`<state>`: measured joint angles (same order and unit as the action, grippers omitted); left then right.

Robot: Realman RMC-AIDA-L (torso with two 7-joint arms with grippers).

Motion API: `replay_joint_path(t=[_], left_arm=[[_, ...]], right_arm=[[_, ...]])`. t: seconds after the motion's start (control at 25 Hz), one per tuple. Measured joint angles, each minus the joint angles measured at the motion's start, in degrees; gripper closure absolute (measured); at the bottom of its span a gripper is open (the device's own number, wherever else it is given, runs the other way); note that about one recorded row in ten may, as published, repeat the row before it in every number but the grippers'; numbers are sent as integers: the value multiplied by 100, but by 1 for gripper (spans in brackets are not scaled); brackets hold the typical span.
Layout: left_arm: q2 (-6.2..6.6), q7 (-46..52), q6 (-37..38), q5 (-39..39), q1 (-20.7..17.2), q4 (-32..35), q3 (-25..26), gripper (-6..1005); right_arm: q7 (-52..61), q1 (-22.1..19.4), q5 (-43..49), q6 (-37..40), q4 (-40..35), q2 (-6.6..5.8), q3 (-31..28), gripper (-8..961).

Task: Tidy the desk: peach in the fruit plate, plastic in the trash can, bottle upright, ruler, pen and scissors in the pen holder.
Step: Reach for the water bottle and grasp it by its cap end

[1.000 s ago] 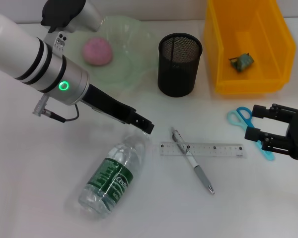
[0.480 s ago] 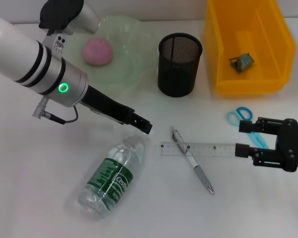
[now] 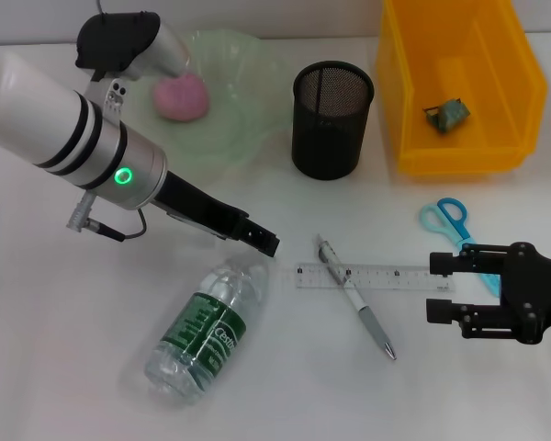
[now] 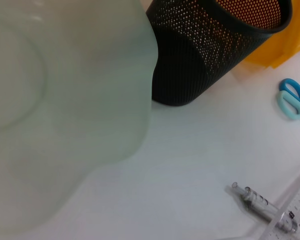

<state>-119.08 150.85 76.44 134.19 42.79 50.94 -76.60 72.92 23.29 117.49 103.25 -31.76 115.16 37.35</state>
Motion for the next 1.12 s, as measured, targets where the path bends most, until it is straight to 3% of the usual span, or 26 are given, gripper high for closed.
replay_joint_path(t=[1.12], left_arm=[[-10,15,-410,-384,-10,-111,-721,168]], right_arm=[[-16,48,11,-150,12,19,0,255]])
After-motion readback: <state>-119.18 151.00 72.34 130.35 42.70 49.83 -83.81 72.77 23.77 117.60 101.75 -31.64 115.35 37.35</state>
